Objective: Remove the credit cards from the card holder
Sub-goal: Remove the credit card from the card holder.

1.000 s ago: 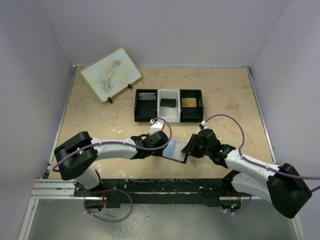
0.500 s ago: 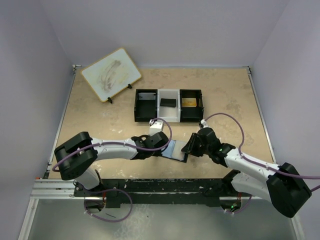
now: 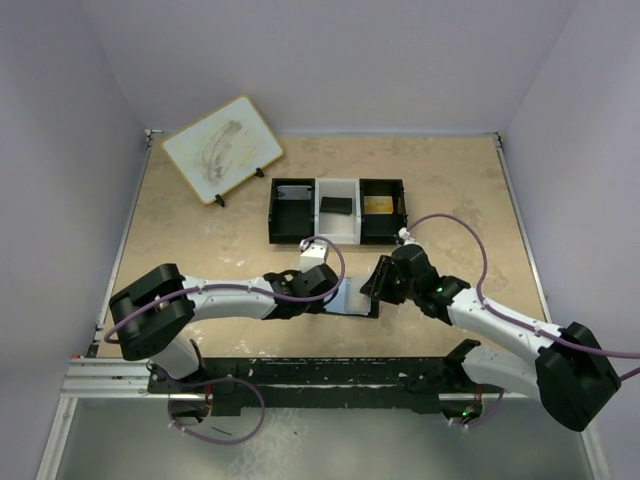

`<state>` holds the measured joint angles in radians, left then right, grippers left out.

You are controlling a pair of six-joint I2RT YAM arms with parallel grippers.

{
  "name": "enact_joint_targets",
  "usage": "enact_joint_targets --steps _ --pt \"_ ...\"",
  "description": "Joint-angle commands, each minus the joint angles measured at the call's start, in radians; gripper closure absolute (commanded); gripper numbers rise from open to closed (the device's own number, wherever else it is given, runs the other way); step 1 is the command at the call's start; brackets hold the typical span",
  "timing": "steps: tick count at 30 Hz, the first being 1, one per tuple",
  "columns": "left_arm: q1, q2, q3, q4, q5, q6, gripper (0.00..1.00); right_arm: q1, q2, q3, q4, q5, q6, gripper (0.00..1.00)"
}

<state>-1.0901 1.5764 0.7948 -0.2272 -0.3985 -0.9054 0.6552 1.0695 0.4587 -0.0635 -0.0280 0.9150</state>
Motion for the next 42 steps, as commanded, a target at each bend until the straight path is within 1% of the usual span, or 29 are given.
enact_joint_targets --steps 1,5,9,10,13,17,20,25,26,31,35,39,42 --pt "-0.009 -0.003 0.041 0.012 -0.016 -0.024 0.93 0.002 0.012 0.063 -0.074 0.075 -0.032 0.57" --pt "-0.010 0.002 0.047 0.004 -0.014 -0.024 0.95 0.002 0.017 0.076 -0.143 0.122 -0.025 0.54" --pt "-0.010 0.004 0.049 0.002 -0.015 -0.024 0.96 0.002 0.014 0.067 -0.122 0.114 -0.025 0.52" --pt "-0.009 0.002 0.050 0.001 -0.015 -0.024 0.96 0.003 0.016 0.061 -0.109 0.102 -0.024 0.52" --pt "-0.010 0.000 0.051 -0.001 -0.014 -0.023 0.96 0.003 0.026 0.023 -0.032 -0.013 -0.004 0.52" --pt "-0.011 0.000 0.053 -0.003 -0.014 -0.021 0.97 0.002 0.055 -0.002 0.026 -0.043 0.000 0.56" --pt "-0.011 0.002 0.053 -0.004 -0.014 -0.022 0.97 0.001 0.080 -0.007 0.032 -0.035 0.015 0.57" --pt "-0.011 0.002 0.050 -0.006 -0.014 -0.022 0.97 0.003 0.106 0.004 -0.006 0.033 0.007 0.56" --pt "-0.011 0.003 0.050 -0.006 -0.014 -0.022 0.97 0.003 0.107 0.011 -0.013 0.071 0.004 0.56" --pt "-0.011 0.011 0.053 -0.006 -0.013 -0.020 0.97 0.003 0.095 0.024 -0.050 0.106 -0.005 0.55" --pt "-0.011 0.017 0.054 -0.003 -0.010 -0.018 0.97 0.002 0.074 0.022 -0.066 0.094 -0.002 0.54" --pt "-0.011 0.021 0.057 -0.003 -0.008 -0.017 0.97 0.002 0.085 0.000 -0.030 0.044 -0.002 0.54" --pt "-0.011 0.024 0.058 -0.003 -0.007 -0.015 0.98 0.001 0.103 -0.004 0.007 0.035 -0.003 0.57"
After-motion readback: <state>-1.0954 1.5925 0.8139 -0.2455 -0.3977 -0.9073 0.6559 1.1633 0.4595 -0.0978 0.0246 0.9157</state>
